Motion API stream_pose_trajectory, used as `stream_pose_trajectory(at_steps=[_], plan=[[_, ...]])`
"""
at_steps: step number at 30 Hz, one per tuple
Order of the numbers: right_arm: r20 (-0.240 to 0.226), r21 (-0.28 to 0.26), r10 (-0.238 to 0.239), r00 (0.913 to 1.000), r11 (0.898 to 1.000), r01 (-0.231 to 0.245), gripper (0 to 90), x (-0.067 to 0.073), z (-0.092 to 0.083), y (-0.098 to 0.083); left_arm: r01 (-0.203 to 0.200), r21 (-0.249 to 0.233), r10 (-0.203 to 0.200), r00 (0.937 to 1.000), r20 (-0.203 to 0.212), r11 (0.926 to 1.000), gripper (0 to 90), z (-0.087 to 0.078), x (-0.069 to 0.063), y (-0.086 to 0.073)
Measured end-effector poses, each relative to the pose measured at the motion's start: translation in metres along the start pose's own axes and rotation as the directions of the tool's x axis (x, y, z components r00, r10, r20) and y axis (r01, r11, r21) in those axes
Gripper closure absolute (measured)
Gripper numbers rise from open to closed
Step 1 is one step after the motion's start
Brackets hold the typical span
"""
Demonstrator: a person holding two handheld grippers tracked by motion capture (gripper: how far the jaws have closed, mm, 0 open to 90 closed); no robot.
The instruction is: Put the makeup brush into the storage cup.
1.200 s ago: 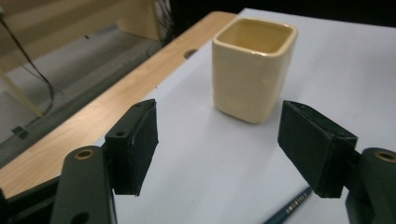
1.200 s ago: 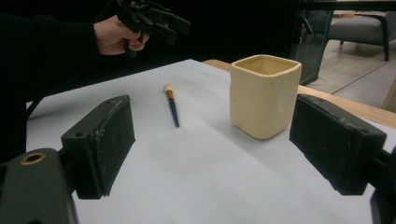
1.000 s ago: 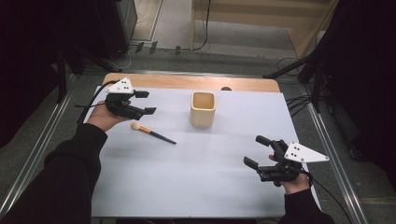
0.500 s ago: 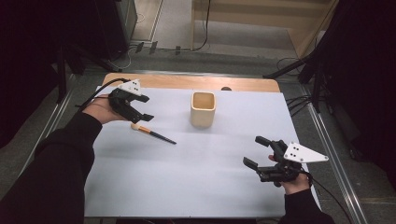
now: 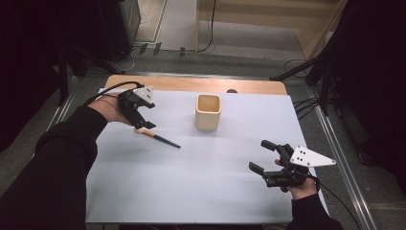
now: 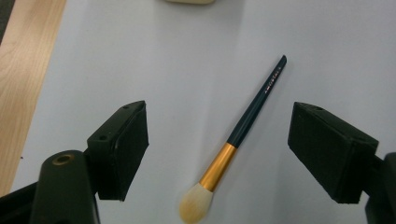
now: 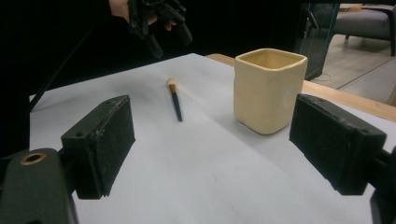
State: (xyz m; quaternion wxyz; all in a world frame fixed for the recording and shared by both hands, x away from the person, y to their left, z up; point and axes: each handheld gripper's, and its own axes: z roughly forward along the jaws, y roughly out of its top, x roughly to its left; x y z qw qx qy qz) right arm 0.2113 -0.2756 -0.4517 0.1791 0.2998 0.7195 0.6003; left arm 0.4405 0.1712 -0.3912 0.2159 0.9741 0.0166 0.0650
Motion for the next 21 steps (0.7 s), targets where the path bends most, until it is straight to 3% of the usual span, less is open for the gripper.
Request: stream_pose_trajectory(at_steps=[5, 10, 16, 18, 21], plan=[[-0.002, 0.006, 0.001, 1.0000, 1.000, -0.001, 14.7, 0.001, 0.000, 0.000, -0.041, 0.025, 0.040, 0.9987, 0.031, 0.9989, 22.8, 0.002, 0.002, 0.003], [-0.006, 0.006, 0.005, 1.0000, 1.000, -0.005, 14.7, 0.001, 0.001, 0.000, -0.102, 0.081, 0.101, 0.9947, 0.023, 0.9914, 23.3, 0.003, 0.004, 0.006], [-0.005, 0.010, 0.001, 1.0000, 1.000, -0.001, 14.7, 0.001, 0.001, 0.000, -0.143, 0.098, 0.141, 0.9897, 0.022, 0.9849, 25.1, 0.007, 0.004, 0.006], [-0.006, 0.011, 0.002, 1.0000, 1.000, -0.002, 14.7, 0.001, 0.001, 0.000, -0.155, 0.113, 0.153, 0.9878, 0.026, 0.9813, 25.7, 0.009, 0.004, 0.006], [-0.014, 0.010, 0.002, 0.9999, 1.000, -0.002, 14.7, 0.002, 0.002, 0.000, -0.211, 0.147, 0.207, 0.9775, 0.040, 0.9665, 26.1, 0.013, 0.002, 0.009]])
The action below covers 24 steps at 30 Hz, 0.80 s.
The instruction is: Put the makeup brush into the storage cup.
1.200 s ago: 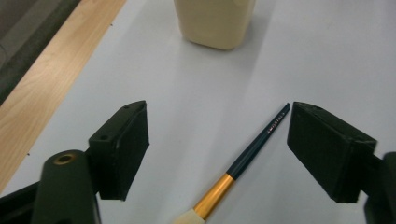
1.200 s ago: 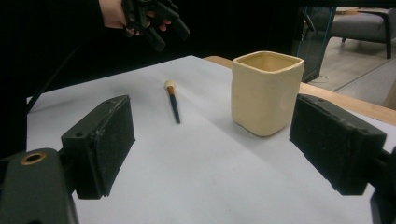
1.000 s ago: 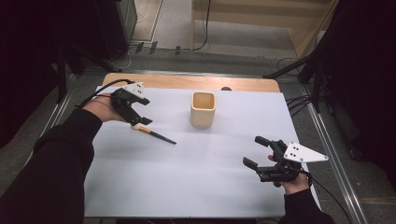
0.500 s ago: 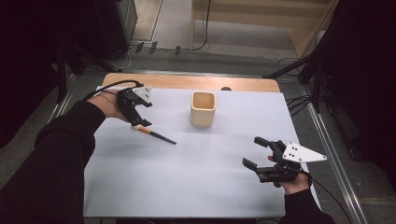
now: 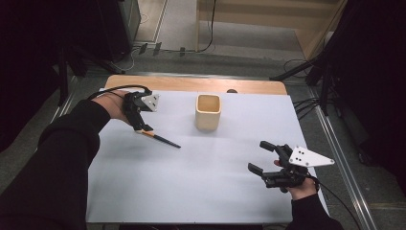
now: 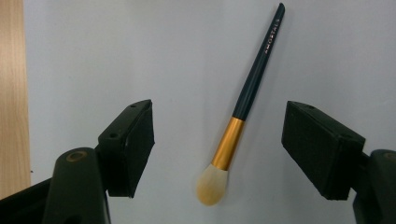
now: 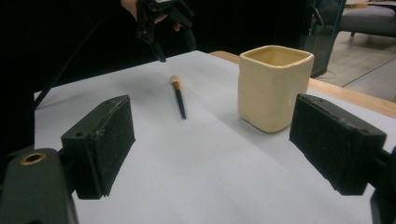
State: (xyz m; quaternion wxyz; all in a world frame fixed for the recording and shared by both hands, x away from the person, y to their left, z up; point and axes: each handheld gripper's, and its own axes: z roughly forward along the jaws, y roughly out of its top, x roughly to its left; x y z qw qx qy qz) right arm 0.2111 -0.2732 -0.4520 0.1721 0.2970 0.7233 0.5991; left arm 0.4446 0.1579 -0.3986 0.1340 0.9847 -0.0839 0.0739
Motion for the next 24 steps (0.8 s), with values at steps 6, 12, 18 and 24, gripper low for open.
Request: stream_pose_trajectory(at_steps=[6, 12, 18, 24], plan=[[0.000, 0.010, -0.005, 1.0000, 1.000, 0.005, 14.8, 0.000, 0.001, 0.000, -0.038, 0.069, 0.038, 0.9992, 0.013, 0.9968, 26.2, 0.007, 0.001, 0.003], [0.004, 0.011, 0.000, 1.0000, 1.000, 0.000, 14.7, 0.000, 0.000, 0.000, -0.060, 0.098, 0.057, 0.9976, 0.039, 0.9934, 29.8, 0.014, 0.001, 0.002], [0.001, 0.015, -0.002, 1.0000, 1.000, 0.002, 14.7, 0.000, 0.001, 0.000, -0.073, 0.127, 0.067, 0.9964, 0.053, 0.9893, 29.5, 0.022, -0.001, 0.003], [0.003, 0.013, -0.003, 1.0000, 1.000, 0.003, 14.7, 0.000, 0.000, 0.000, -0.041, 0.150, 0.032, 0.9976, 0.061, 0.9879, 28.8, 0.030, -0.002, 0.000]])
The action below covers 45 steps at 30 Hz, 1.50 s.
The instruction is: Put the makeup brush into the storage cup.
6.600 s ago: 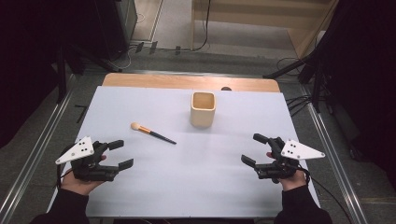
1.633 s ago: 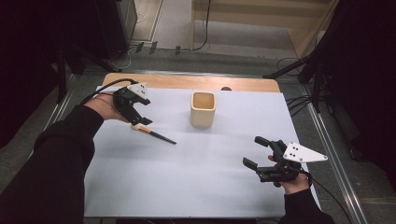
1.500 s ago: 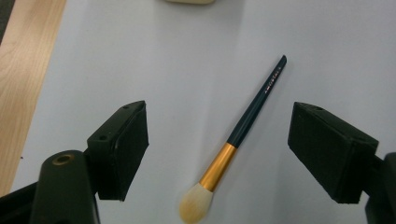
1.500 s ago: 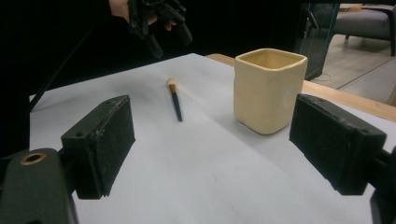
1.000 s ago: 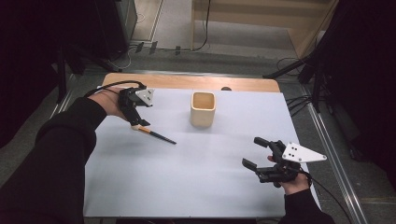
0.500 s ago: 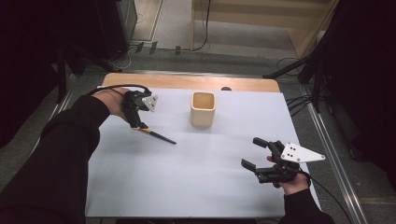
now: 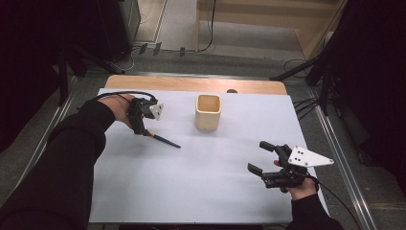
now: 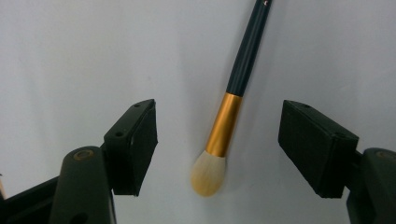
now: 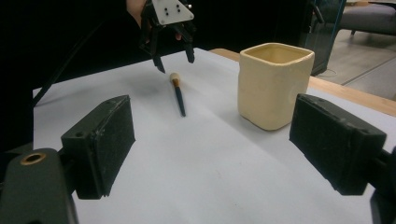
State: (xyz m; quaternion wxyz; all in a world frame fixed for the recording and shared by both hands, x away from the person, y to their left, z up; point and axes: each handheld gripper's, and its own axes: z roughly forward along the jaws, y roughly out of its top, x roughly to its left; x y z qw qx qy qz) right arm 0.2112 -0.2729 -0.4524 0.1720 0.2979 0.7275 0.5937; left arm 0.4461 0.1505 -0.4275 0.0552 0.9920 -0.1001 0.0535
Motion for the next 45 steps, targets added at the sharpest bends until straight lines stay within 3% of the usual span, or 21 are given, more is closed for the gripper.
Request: stream_pose_trajectory(at_steps=[11, 19, 23, 29, 31, 36, 45], plan=[[-0.004, -0.005, -0.008, 1.0000, 1.000, 0.008, 14.8, 0.000, 0.001, 0.000, 0.002, 0.009, -0.002, 1.0000, 0.006, 1.0000, 28.6, 0.012, 0.000, -0.001], [-0.005, -0.001, -0.003, 1.0000, 1.000, 0.003, 14.8, 0.000, 0.001, 0.000, -0.003, 0.047, 0.002, 0.9998, 0.021, 0.9989, 30.1, 0.024, -0.002, -0.004], [-0.005, -0.001, -0.002, 1.0000, 1.000, 0.002, 14.8, 0.000, 0.001, 0.000, -0.015, 0.055, 0.014, 0.9997, 0.020, 0.9984, 34.8, 0.028, -0.002, -0.002], [-0.006, 0.000, -0.001, 1.0000, 1.000, 0.001, 14.8, 0.000, 0.001, 0.000, -0.009, 0.077, 0.005, 0.9986, 0.052, 0.9970, 44.3, 0.037, -0.002, -0.002], [-0.007, 0.000, -0.001, 1.0000, 1.000, 0.001, 14.8, 0.000, 0.001, 0.000, -0.019, 0.106, 0.011, 0.9975, 0.070, 0.9942, 48.4, 0.040, -0.002, 0.000], [-0.008, 0.000, -0.001, 1.0000, 1.000, 0.001, 14.8, 0.000, 0.001, 0.000, -0.019, 0.102, 0.009, 0.9949, 0.100, 0.9946, 57.4, 0.040, -0.001, -0.001], [-0.009, 0.003, -0.006, 0.9999, 1.000, 0.006, 14.8, 0.000, 0.001, 0.000, -0.003, 0.109, -0.009, 0.9941, 0.108, 0.9941, 68.2, 0.040, -0.003, 0.001]])
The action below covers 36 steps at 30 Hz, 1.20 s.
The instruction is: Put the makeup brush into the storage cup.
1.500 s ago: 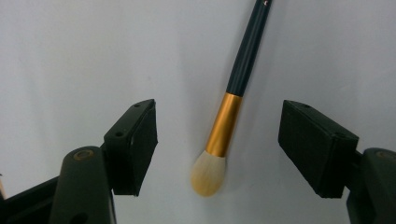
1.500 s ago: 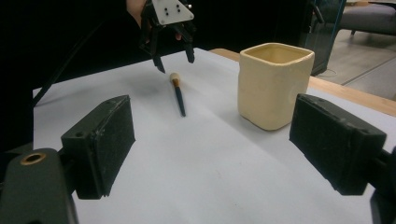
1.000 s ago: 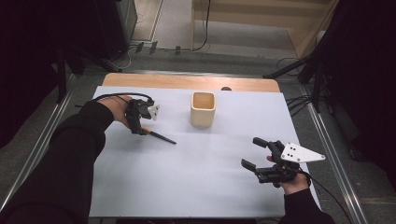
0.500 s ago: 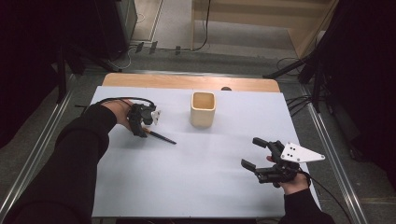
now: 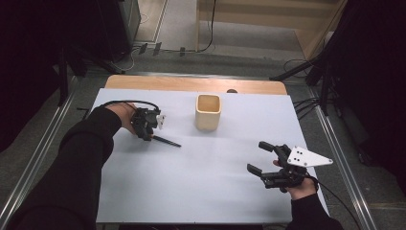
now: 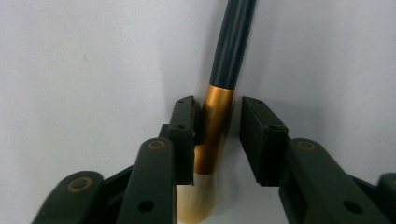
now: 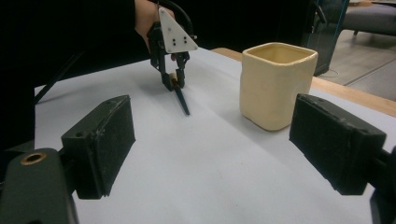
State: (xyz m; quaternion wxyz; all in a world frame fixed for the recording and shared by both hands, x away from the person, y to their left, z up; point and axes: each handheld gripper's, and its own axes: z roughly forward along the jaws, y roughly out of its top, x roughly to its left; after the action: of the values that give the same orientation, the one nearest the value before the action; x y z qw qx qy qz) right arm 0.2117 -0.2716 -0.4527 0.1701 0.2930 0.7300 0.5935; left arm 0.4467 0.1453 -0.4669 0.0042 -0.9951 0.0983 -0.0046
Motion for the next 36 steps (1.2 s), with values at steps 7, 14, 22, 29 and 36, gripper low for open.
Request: stream_pose_trajectory(at_steps=[7, 14, 22, 29, 36], plan=[[-0.001, 0.004, -0.003, 1.0000, 1.000, 0.003, 14.8, 0.000, 0.001, 0.000, 0.011, 0.001, -0.011, 0.9999, 0.010, 0.9999, 77.3, 0.000, 0.000, 0.000], [-0.001, 0.005, -0.003, 1.0000, 1.000, 0.003, 14.8, 0.000, 0.001, 0.000, 0.017, -0.014, -0.017, 0.9998, 0.009, 0.9998, 77.9, 0.000, 0.000, -0.001], [-0.003, 0.002, -0.001, 1.0000, 1.000, 0.001, 14.8, -0.001, 0.000, 0.000, 0.057, -0.012, -0.057, 0.9977, 0.037, 0.9983, 78.0, -0.006, 0.001, -0.005], [-0.001, 0.007, -0.001, 1.0000, 1.000, 0.001, 14.8, 0.000, 0.001, 0.000, 0.144, -0.041, -0.143, 0.9891, 0.038, 0.9887, 78.0, -0.026, 0.000, -0.015], [-0.003, 0.010, 0.010, 0.9999, 1.000, -0.010, 14.8, -0.001, 0.002, 0.000, 0.265, -0.081, -0.261, 0.9634, 0.062, 0.9608, 78.0, -0.039, 0.000, -0.016]])
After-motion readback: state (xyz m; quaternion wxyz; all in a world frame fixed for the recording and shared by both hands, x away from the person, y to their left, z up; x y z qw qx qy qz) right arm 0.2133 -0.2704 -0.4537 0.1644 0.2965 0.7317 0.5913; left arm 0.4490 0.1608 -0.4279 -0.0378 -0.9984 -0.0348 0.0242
